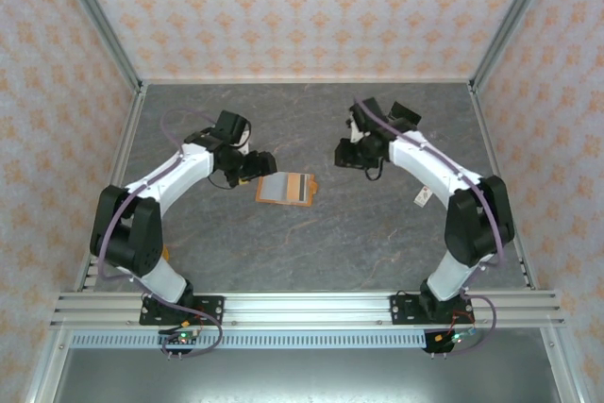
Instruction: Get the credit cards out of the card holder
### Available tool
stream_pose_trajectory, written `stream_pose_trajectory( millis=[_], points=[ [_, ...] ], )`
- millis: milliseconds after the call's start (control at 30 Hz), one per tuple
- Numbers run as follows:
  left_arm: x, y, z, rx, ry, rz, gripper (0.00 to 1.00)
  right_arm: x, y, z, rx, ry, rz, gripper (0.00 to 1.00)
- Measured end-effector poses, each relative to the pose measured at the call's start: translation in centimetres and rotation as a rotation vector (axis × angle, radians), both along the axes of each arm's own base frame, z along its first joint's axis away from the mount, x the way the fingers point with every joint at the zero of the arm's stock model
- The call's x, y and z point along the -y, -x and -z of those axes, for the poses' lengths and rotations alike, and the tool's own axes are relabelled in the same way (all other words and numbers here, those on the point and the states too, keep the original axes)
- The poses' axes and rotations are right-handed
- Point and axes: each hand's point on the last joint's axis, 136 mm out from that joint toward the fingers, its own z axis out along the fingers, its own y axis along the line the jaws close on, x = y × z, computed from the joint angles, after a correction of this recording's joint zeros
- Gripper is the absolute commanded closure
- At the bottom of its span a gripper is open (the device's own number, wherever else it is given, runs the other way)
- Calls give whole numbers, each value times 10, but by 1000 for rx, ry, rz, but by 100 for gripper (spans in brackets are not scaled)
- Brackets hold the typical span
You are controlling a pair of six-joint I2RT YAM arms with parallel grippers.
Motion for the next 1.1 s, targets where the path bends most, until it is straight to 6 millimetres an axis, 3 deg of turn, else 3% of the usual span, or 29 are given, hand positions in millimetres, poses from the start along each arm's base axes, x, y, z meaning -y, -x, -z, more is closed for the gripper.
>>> stream_pose_trajectory(
  millis=[267, 400, 667, 867, 1100],
  points=[
    [31, -6, 22, -66, 99, -12, 50, -81, 24, 41, -57, -79, 56, 75],
    [35, -9, 26, -72, 121, -22, 58, -103, 28, 62, -86, -97, 96, 83],
    [42, -10, 42, -106, 151, -18, 70, -101, 26, 85, -115, -82, 184, 85],
    [46, -14, 60, -152, 150, -13, 74, -93, 20, 87, -84, -41, 213, 85],
    [54, -22, 56, -145, 179, 9, 75, -90, 17, 90, -76, -9, 212, 85]
  ],
)
